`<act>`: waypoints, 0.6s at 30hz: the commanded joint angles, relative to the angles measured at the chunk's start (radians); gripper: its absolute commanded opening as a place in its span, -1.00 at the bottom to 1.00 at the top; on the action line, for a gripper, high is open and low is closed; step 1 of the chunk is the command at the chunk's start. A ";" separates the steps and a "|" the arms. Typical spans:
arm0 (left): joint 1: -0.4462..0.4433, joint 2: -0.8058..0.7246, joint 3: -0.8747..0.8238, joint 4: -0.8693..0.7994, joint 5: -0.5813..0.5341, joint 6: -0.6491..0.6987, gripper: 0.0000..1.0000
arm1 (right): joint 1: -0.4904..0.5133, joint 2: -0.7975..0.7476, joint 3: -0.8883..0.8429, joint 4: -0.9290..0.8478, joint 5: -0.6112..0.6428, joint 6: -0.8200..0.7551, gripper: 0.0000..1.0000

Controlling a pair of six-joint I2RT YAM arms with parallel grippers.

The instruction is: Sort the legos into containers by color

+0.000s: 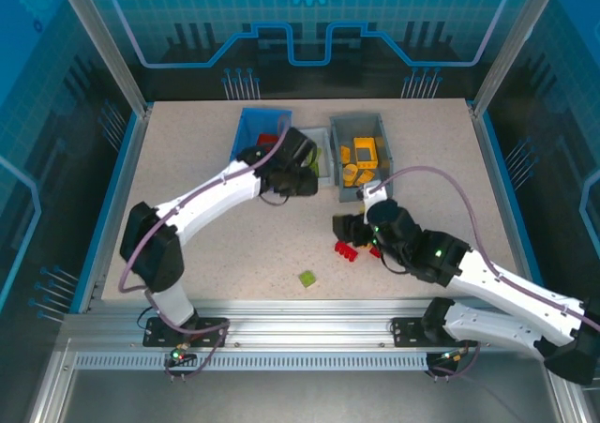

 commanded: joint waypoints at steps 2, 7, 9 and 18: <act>0.058 0.193 0.188 -0.045 -0.003 0.057 -0.47 | -0.113 0.050 0.083 0.054 -0.057 -0.039 0.35; 0.094 0.398 0.412 -0.078 -0.015 0.056 -0.50 | -0.170 0.094 0.107 0.066 -0.108 -0.049 0.36; 0.105 0.450 0.471 -0.097 -0.041 0.047 -0.52 | -0.183 0.103 0.104 0.064 -0.125 -0.040 0.36; 0.132 0.538 0.508 -0.096 -0.046 0.005 -0.30 | -0.190 0.097 0.062 0.065 -0.160 -0.003 0.39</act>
